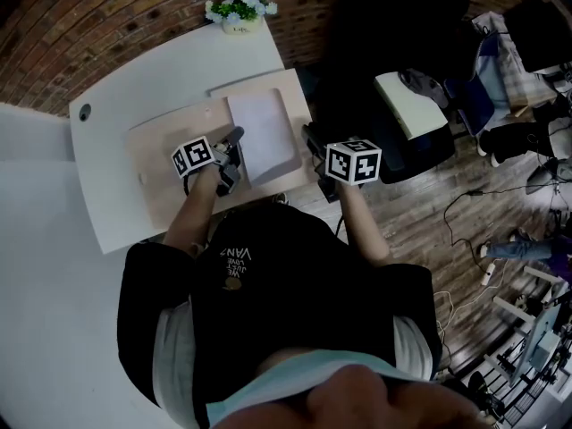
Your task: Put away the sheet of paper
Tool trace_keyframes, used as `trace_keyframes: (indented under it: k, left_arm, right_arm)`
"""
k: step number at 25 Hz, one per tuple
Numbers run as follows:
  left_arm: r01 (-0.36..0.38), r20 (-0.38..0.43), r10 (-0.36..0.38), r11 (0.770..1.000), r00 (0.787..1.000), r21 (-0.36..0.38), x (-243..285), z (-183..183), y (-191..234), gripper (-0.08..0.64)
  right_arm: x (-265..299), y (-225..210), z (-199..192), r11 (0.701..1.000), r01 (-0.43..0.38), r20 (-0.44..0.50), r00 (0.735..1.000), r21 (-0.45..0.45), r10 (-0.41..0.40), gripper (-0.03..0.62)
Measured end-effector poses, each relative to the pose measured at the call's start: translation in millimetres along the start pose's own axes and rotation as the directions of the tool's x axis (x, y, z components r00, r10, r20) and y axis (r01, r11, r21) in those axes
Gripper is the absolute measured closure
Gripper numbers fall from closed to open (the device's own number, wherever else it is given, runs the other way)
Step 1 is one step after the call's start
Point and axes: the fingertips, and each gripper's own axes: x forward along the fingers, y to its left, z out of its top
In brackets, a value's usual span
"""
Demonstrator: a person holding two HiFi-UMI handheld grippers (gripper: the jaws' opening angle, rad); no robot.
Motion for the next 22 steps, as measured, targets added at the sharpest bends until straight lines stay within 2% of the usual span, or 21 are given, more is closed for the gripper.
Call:
trace_keyframes:
  k: [6,11,15,19,22]
  left_arm:
    - [0.013,-0.021,-0.012,1.0,1.0,0.011,2.1,-1.8,-2.6,0.543]
    - [-0.006,-0.032,0.008,0.999,0.999,0.053,1.4,-2.9,-5.7,0.46]
    - [-0.064,-0.018,0.066,0.991,0.998,0.115,-2.2,-1.6,-7.8,0.383]
    - [-0.127,-0.018,0.134,0.966,0.991,0.226,-3.9,2.3,-7.6,0.3]
    - [-0.179,-0.019,0.196,0.927,0.98,0.328,-6.5,5.5,-5.9,0.242]
  right_arm:
    - [5.5,2.8,0.9,1.0,-0.007,-0.004,1.0,-0.004,0.007,0.517]
    - [7.3,4.1,2.7,1.0,-0.01,-0.002,1.0,-0.005,0.01,0.517]
    - [8.2,6.8,4.1,1.0,-0.018,-0.002,1.0,-0.003,0.018,0.517]
    - [11.8,9.9,4.6,1.0,-0.02,0.0,1.0,-0.006,0.02,0.517]
    - [13.3,13.0,3.9,1.0,-0.022,0.001,1.0,-0.007,0.022,0.517]
